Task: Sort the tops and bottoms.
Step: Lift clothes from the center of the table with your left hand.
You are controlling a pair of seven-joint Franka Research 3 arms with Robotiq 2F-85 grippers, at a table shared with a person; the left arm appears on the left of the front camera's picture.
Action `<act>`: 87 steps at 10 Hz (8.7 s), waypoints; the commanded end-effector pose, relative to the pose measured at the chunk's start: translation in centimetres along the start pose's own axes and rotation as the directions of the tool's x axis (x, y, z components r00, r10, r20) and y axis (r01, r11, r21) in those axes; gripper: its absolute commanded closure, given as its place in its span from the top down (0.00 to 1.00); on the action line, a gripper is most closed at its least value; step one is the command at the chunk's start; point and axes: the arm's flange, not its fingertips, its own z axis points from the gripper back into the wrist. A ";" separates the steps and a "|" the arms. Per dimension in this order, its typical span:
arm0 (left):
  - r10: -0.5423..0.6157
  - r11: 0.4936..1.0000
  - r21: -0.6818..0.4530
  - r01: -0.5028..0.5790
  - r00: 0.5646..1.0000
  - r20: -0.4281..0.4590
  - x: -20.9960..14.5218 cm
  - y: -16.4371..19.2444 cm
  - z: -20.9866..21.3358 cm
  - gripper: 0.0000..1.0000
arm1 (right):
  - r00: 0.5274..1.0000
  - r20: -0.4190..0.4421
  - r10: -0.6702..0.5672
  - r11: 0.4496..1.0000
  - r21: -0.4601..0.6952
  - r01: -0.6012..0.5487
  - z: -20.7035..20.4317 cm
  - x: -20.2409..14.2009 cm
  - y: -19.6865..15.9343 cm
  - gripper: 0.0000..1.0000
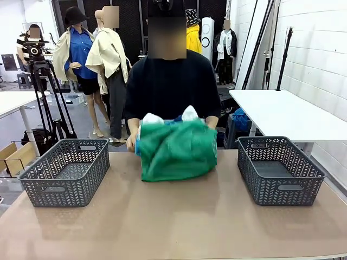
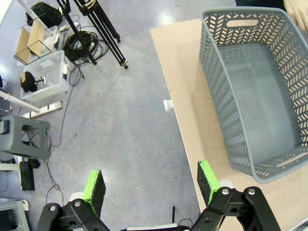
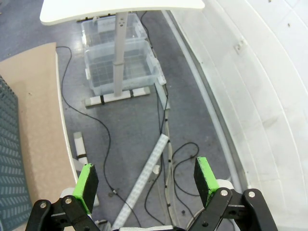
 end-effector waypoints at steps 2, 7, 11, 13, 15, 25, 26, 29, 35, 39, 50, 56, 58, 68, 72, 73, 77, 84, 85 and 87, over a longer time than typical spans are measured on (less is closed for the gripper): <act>-0.008 1.000 -0.003 0.008 1.000 0.013 -0.4 0.3 -0.1 1.00 | 1.000 -0.006 0.006 1.000 -0.001 -0.006 0.0 0.2 -0.3 1.00; -0.008 1.000 -0.003 0.008 1.000 0.013 -0.4 0.3 -0.1 1.00 | 1.000 -0.006 0.006 1.000 -0.001 -0.006 0.0 0.2 -0.3 1.00; -0.008 1.000 -0.003 0.008 1.000 0.013 -0.4 0.3 -0.1 1.00 | 1.000 -0.006 0.006 1.000 -0.001 -0.006 0.0 0.2 -0.3 1.00; -0.008 1.000 -0.003 0.008 1.000 0.013 -0.4 0.3 -0.1 1.00 | 1.000 -0.006 0.006 1.000 -0.001 -0.006 0.0 0.2 -0.3 1.00; -0.008 1.000 -0.003 0.008 1.000 0.013 -0.4 0.3 -0.1 1.00 | 1.000 -0.006 0.006 1.000 -0.001 -0.006 0.0 0.2 -0.3 1.00; -0.008 1.000 -0.003 0.008 1.000 0.013 -0.4 0.3 -0.1 1.00 | 1.000 -0.006 0.006 1.000 -0.001 -0.006 0.0 0.2 -0.3 1.00; -0.008 1.000 -0.003 0.008 1.000 0.013 -0.4 0.3 -0.1 1.00 | 1.000 -0.006 0.006 1.000 -0.001 -0.006 0.0 0.2 -0.3 1.00; -0.008 1.000 -0.003 0.008 1.000 0.013 -0.4 0.3 -0.1 1.00 | 1.000 -0.006 0.006 1.000 -0.001 -0.006 0.0 0.2 -0.3 1.00; -0.008 1.000 -0.003 0.008 1.000 0.013 -0.4 0.3 -0.1 1.00 | 1.000 -0.006 0.006 1.000 -0.001 -0.006 0.0 0.2 -0.3 1.00; -0.008 1.000 -0.003 0.008 1.000 0.013 -0.4 0.3 -0.1 1.00 | 1.000 -0.006 0.006 1.000 -0.001 -0.006 0.0 0.2 -0.3 1.00; -0.008 1.000 -0.003 0.008 1.000 0.013 -0.4 0.3 -0.1 1.00 | 1.000 -0.006 0.006 1.000 -0.001 -0.006 0.0 0.2 -0.3 1.00; -0.008 1.000 -0.003 0.008 1.000 0.013 -0.4 0.3 -0.1 1.00 | 1.000 -0.006 0.006 1.000 -0.001 -0.006 0.0 0.2 -0.3 1.00; -0.008 1.000 -0.003 0.008 1.000 0.013 -0.4 0.3 -0.1 1.00 | 1.000 -0.006 0.006 1.000 -0.001 -0.006 0.0 0.2 -0.3 1.00; -0.008 1.000 -0.003 0.008 1.000 0.013 -0.4 0.3 -0.1 1.00 | 1.000 -0.006 0.006 1.000 -0.001 -0.006 0.0 0.2 -0.3 1.00; -0.008 1.000 -0.003 0.008 1.000 0.013 -0.4 0.3 -0.1 1.00 | 1.000 -0.006 0.006 1.000 -0.001 -0.006 0.0 0.2 -0.3 1.00; -0.008 1.000 -0.003 0.008 1.000 0.013 -0.4 0.3 -0.1 1.00 | 1.000 -0.006 0.006 1.000 -0.001 -0.006 0.0 0.2 -0.3 1.00; -0.008 1.000 -0.003 0.008 1.000 0.013 -0.4 0.3 -0.1 1.00 | 1.000 -0.006 0.006 1.000 -0.001 -0.006 0.0 0.2 -0.3 1.00; -0.008 1.000 -0.003 0.008 1.000 0.013 -0.4 0.3 -0.1 1.00 | 1.000 -0.006 0.006 1.000 -0.001 -0.006 0.0 0.2 -0.3 1.00; -0.008 1.000 -0.003 0.008 1.000 0.013 -0.4 0.3 -0.1 1.00 | 1.000 -0.006 0.006 1.000 -0.001 -0.006 0.0 0.2 -0.3 1.00; -0.008 1.000 -0.003 0.008 1.000 0.013 -0.4 0.3 -0.1 1.00 | 1.000 -0.006 0.006 1.000 -0.001 -0.006 0.0 0.2 -0.3 1.00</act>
